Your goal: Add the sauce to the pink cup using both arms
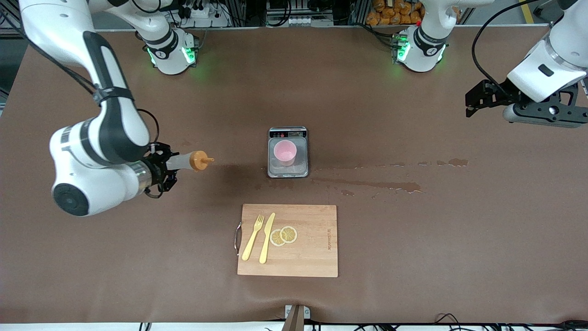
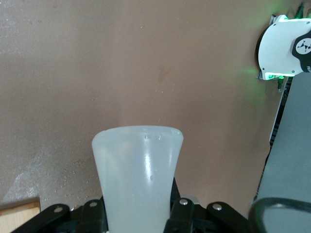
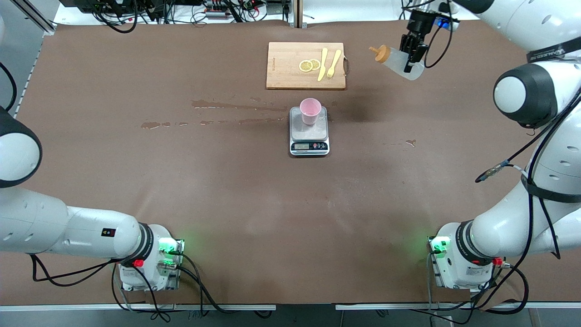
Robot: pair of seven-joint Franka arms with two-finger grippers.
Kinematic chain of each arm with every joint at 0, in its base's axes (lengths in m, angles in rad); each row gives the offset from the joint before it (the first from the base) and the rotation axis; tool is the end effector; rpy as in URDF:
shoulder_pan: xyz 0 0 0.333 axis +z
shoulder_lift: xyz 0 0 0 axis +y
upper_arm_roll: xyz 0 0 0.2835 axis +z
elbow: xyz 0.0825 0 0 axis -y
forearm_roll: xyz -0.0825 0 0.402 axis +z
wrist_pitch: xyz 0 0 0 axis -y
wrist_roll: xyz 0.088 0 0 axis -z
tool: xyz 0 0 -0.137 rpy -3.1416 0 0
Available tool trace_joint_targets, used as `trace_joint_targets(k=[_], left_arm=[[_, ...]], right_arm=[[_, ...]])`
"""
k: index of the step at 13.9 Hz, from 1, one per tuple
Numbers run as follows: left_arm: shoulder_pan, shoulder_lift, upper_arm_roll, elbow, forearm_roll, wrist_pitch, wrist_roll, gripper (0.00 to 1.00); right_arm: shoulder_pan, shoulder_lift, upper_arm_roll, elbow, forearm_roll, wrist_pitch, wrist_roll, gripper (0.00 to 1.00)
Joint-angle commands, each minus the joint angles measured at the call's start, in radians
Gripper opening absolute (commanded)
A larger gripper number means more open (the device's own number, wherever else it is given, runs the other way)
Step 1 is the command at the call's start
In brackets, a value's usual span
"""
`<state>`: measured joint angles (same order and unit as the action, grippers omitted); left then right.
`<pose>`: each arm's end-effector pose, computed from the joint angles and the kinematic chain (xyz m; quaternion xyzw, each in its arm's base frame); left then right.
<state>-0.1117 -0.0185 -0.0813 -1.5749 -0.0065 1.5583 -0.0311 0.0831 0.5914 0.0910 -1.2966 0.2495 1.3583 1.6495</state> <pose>0.5555 -0.1098 0.5694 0.9967 -0.0809 0.0006 0.0026 0.6283 0.1394 0.3203 0.7014 -0.6472 -0.2768 0.1116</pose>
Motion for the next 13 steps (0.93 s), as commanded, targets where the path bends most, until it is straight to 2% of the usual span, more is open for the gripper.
trace_joint_targets(k=[1, 4, 7, 9, 11, 13], left_arm=[[0.004, -0.015, -0.002, -0.011, -0.013, 0.019, -0.012, 1.0], [0.004, -0.014, 0.0, -0.013, -0.007, 0.023, -0.012, 1.0], [0.004, -0.011, 0.0, -0.013, -0.007, 0.026, -0.012, 1.0], [0.004, -0.011, 0.0, -0.014, -0.007, 0.026, -0.013, 1.0], [0.004, -0.011, 0.0, -0.014, -0.007, 0.029, -0.013, 1.0], [0.004, -0.011, 0.0, -0.014, -0.007, 0.029, -0.013, 1.0]], right_arm=[[-0.083, -0.019, 0.015, -0.012, 0.078, -0.036, -0.13, 0.26], [-0.179, -0.01, 0.015, -0.013, 0.148, -0.054, -0.276, 0.26], [-0.27, 0.016, 0.012, -0.013, 0.273, -0.082, -0.365, 0.26], [-0.314, 0.05, 0.013, -0.02, 0.298, -0.088, -0.453, 0.31], [-0.37, 0.073, 0.01, -0.049, 0.367, -0.094, -0.525, 0.31], [-0.422, 0.115, 0.012, -0.058, 0.381, -0.094, -0.63, 0.31]])
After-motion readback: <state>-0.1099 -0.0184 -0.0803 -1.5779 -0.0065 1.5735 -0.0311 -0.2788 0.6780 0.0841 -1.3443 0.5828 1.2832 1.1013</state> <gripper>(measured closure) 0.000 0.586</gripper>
